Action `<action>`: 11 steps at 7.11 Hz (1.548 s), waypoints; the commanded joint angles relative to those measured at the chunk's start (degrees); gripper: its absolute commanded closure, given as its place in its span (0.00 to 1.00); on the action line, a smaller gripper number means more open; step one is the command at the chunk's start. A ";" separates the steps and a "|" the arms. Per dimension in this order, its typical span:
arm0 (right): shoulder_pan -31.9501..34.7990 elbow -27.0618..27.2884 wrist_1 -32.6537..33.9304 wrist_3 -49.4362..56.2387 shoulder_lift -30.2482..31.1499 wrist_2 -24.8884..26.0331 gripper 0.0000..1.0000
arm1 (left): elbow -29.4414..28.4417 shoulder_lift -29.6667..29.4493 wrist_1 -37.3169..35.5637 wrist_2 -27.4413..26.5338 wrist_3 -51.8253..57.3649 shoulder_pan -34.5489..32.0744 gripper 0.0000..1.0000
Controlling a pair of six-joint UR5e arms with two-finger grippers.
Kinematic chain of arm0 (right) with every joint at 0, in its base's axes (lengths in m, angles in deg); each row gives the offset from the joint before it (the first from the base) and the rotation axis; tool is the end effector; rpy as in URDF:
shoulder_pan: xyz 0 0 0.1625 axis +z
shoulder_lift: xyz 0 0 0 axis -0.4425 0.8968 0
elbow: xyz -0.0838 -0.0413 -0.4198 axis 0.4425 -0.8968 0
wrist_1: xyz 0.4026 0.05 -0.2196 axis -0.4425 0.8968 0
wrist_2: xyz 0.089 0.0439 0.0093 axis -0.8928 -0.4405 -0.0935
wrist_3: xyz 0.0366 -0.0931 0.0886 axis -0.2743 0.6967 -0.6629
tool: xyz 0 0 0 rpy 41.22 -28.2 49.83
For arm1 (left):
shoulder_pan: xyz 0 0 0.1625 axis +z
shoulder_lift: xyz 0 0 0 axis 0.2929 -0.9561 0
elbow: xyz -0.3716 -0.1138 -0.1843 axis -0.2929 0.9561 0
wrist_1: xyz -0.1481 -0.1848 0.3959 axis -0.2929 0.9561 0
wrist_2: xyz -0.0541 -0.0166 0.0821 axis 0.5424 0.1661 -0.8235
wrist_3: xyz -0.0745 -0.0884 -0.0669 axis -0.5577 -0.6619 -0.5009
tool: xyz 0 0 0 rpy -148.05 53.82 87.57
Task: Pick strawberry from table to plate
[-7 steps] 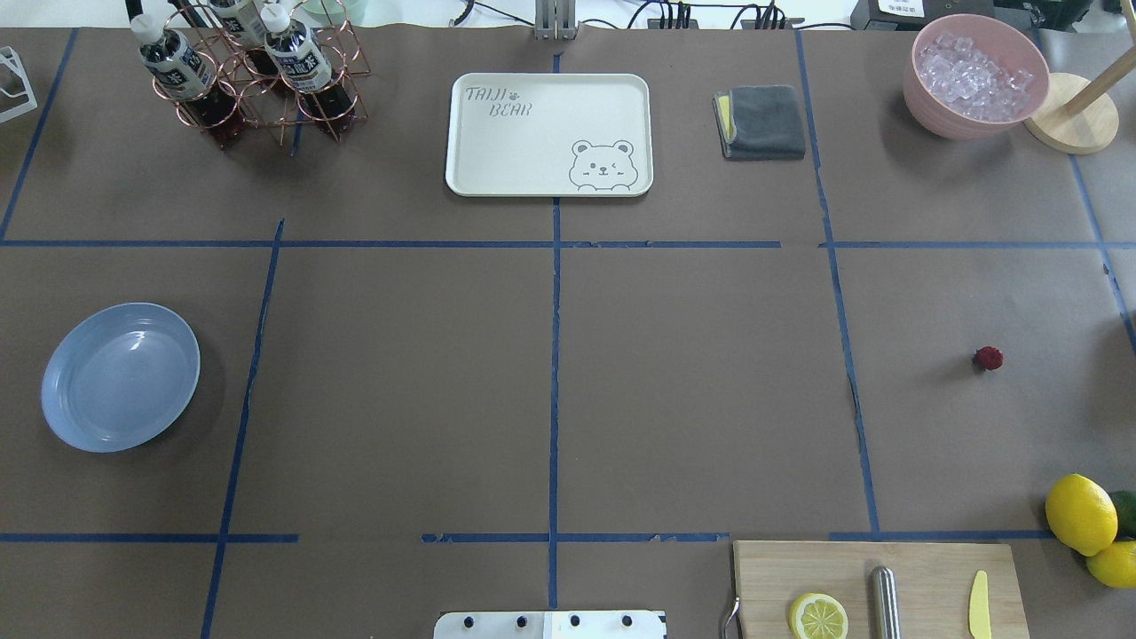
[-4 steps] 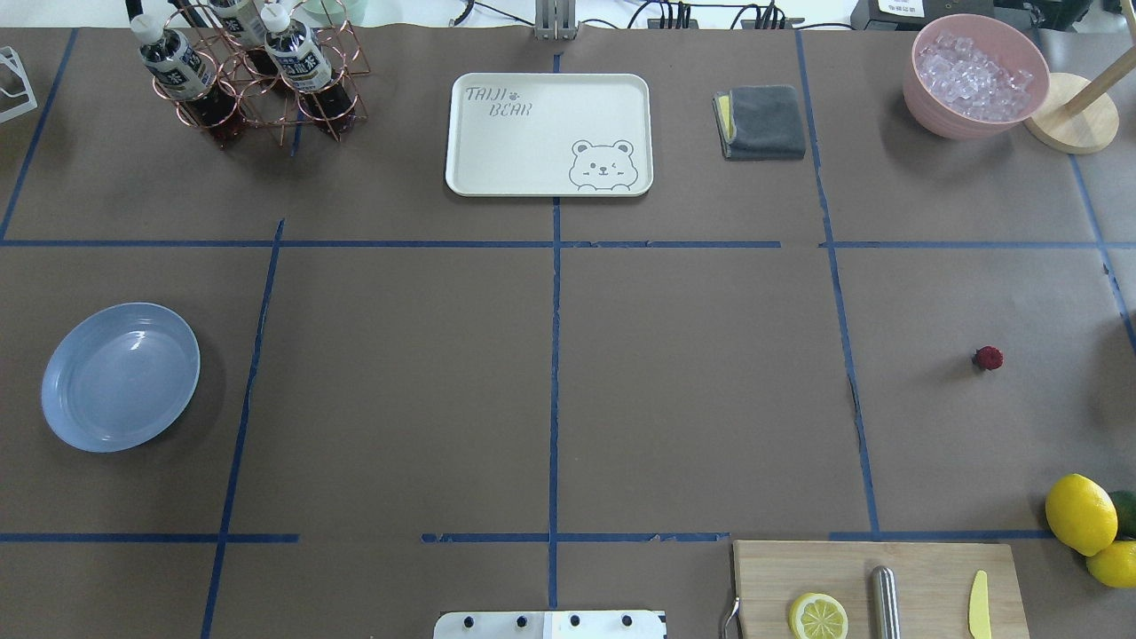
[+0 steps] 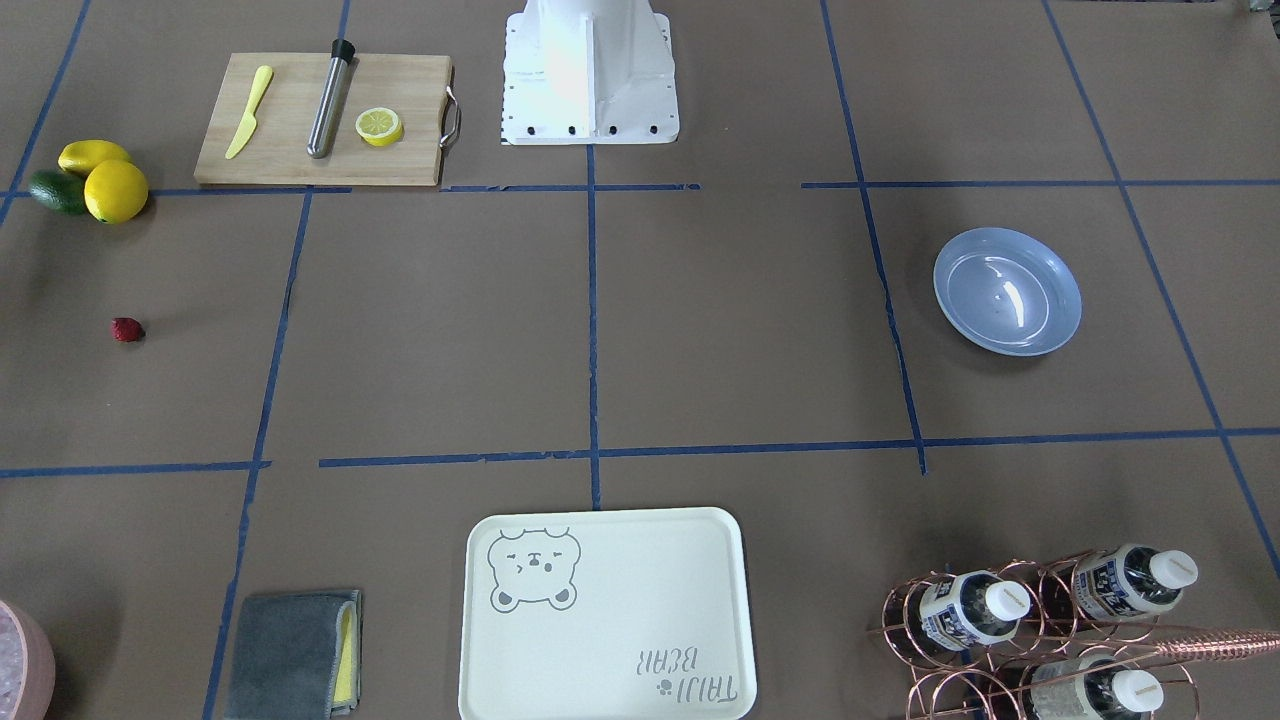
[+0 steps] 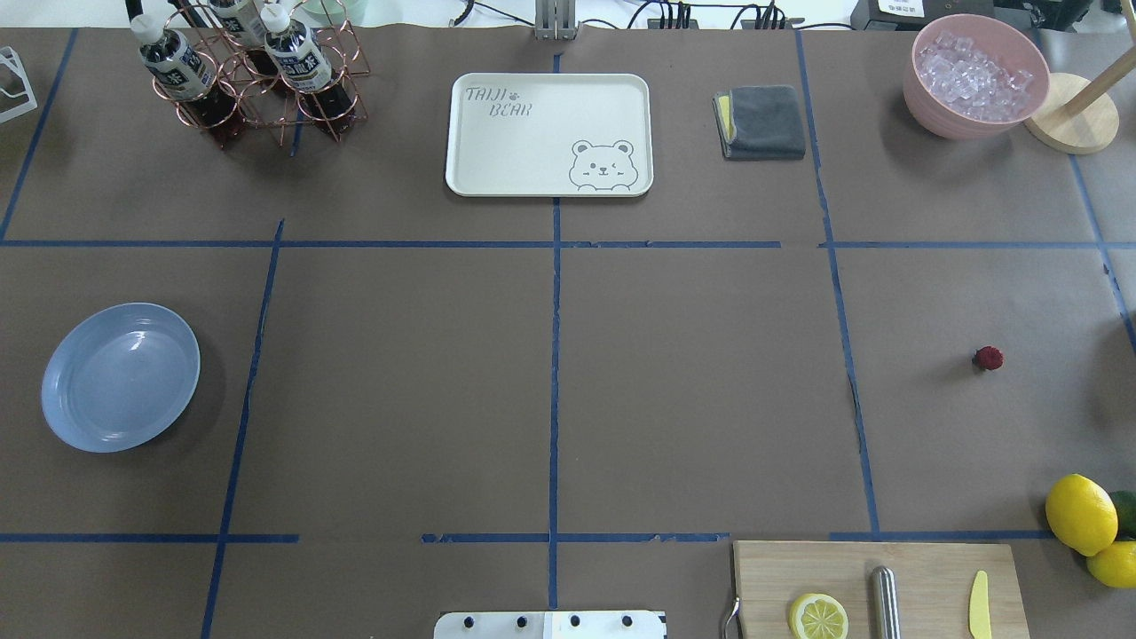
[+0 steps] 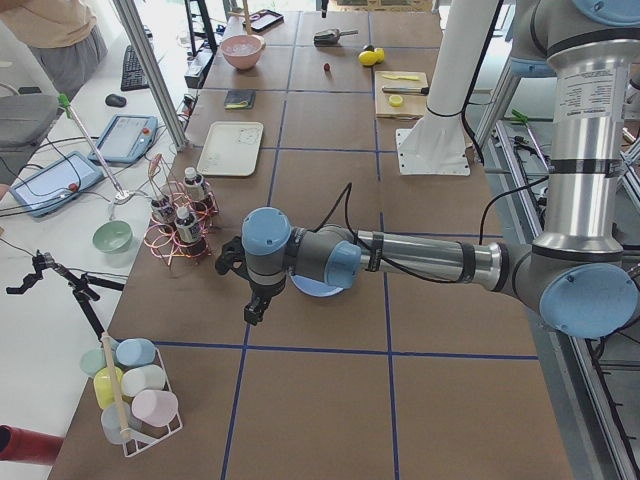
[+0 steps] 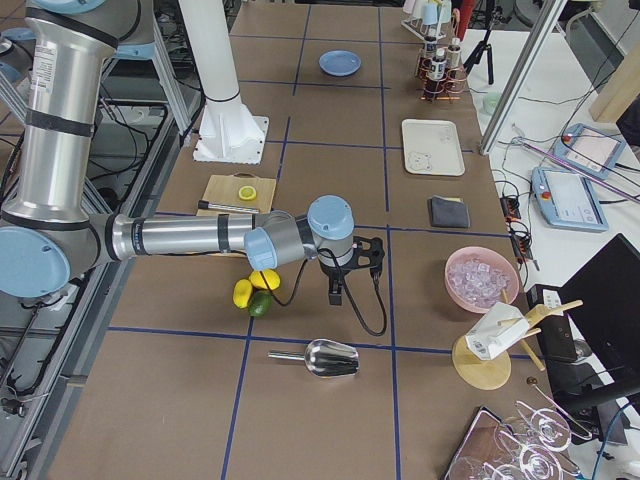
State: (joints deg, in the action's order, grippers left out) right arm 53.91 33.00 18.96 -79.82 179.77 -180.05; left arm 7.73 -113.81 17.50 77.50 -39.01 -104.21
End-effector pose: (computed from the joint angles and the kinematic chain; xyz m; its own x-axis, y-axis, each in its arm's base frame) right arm -0.0477 -0.4716 0.6067 0.6285 0.0093 0.7778 -0.0780 0.9956 0.0511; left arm -0.0048 -0.5472 0.6113 0.6157 0.4167 -0.6688 -0.1786 0.9004 0.3966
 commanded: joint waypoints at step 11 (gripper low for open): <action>-6.79 -0.60 -2.66 -0.11 -0.54 0.40 0.00 | -9.08 1.33 20.53 -6.70 -22.11 25.82 0.08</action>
State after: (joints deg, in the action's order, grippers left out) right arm 47.22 32.40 16.30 -79.92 179.23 -179.68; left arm -0.58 -112.43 36.96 70.92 -60.51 -80.06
